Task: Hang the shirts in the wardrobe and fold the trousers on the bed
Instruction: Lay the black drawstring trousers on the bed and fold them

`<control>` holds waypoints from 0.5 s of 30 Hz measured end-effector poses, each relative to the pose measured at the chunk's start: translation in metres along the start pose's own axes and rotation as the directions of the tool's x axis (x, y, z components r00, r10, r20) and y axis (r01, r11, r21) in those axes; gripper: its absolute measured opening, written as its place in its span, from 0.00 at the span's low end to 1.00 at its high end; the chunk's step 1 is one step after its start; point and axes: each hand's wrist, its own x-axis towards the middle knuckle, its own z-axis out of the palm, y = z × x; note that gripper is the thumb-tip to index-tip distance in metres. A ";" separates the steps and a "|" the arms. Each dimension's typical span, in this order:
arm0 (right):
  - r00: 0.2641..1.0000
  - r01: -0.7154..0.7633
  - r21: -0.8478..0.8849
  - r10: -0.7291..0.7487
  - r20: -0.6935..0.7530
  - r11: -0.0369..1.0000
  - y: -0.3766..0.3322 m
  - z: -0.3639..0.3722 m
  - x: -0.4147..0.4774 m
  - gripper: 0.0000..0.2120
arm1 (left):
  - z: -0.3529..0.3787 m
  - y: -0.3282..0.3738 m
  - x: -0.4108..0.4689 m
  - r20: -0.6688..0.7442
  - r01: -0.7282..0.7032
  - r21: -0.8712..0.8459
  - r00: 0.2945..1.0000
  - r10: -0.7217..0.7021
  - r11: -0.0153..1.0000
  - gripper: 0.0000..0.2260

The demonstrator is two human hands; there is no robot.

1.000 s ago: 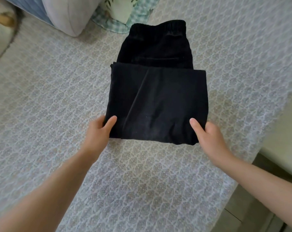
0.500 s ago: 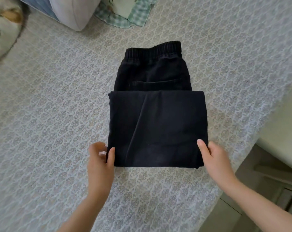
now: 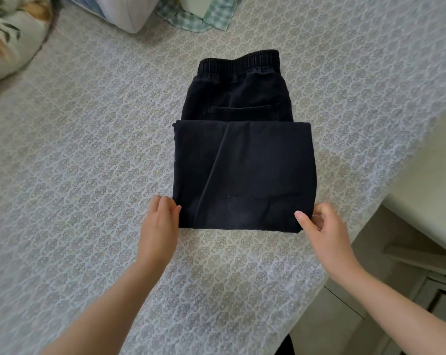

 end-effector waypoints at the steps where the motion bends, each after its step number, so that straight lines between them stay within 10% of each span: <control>1: 1.000 -0.009 -0.006 0.009 0.003 1.000 0.000 0.000 0.000 0.09 | -0.003 -0.002 0.000 0.003 0.011 -0.012 1.000 -0.011 1.000 0.07; 15: 0.994 0.097 0.042 -0.099 0.052 0.994 -0.002 -0.016 0.005 0.15 | -0.024 -0.004 -0.003 0.007 -0.026 0.040 1.000 0.025 0.999 0.09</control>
